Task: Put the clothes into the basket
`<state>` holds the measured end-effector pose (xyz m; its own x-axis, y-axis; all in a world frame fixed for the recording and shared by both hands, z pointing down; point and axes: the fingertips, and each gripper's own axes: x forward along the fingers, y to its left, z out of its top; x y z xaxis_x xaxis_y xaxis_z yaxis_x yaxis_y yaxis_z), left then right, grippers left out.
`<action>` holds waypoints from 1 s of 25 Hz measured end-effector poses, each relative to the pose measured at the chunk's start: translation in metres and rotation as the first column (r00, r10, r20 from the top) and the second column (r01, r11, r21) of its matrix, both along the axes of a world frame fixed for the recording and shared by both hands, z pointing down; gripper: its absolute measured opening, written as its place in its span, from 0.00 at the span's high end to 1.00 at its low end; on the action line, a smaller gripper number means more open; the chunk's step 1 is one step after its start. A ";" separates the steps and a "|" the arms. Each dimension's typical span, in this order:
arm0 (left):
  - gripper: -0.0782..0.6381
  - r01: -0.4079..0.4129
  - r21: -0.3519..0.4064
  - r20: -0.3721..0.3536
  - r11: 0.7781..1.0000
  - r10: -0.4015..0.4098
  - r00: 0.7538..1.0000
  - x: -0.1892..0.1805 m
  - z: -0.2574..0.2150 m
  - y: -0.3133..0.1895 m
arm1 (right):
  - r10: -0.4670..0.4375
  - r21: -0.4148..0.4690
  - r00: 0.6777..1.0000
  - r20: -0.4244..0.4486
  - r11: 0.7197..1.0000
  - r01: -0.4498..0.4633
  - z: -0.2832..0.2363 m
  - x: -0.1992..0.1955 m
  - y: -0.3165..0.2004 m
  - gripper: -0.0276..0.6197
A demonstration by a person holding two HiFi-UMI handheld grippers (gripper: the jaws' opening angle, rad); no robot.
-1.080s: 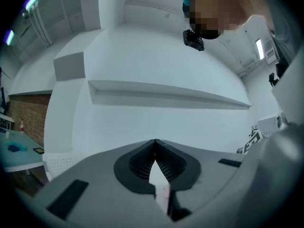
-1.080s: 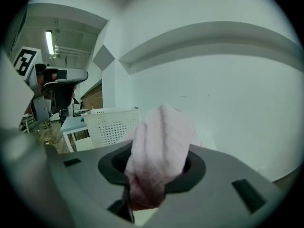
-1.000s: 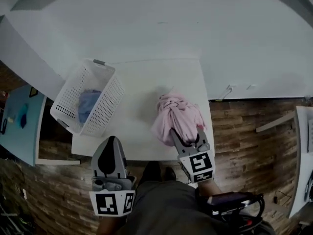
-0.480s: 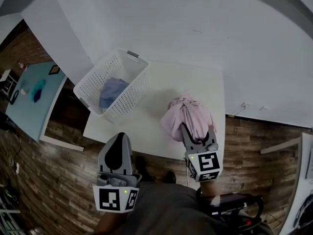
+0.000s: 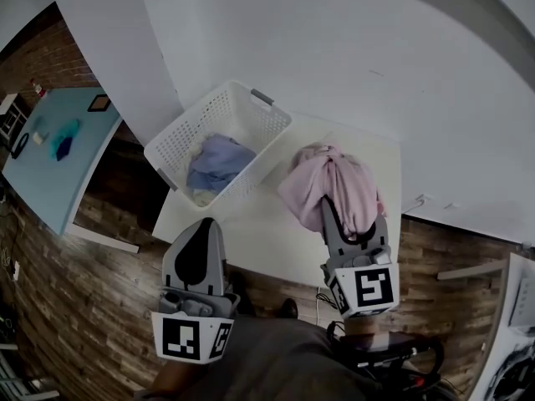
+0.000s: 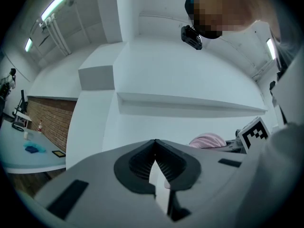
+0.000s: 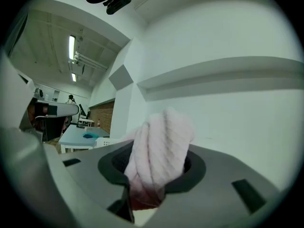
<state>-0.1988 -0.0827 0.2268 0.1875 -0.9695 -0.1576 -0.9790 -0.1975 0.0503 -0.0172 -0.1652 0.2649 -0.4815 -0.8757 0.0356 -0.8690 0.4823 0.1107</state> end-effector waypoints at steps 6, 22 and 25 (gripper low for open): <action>0.88 0.018 0.059 -0.006 0.998 -0.018 1.000 -0.058 -0.023 -0.025 | -0.022 0.102 1.000 -0.005 0.995 0.023 -0.047 -0.064 -0.026 0.72; 0.88 0.173 0.108 -0.033 0.979 -0.171 0.985 -0.203 -0.045 -0.047 | -0.114 0.234 0.981 -0.154 0.961 0.149 -0.086 -0.220 -0.072 0.71; 0.88 0.187 0.096 -0.043 0.978 -0.183 0.982 -0.218 -0.041 -0.052 | -0.144 0.207 0.971 -0.189 0.961 0.183 -0.074 -0.241 -0.078 0.71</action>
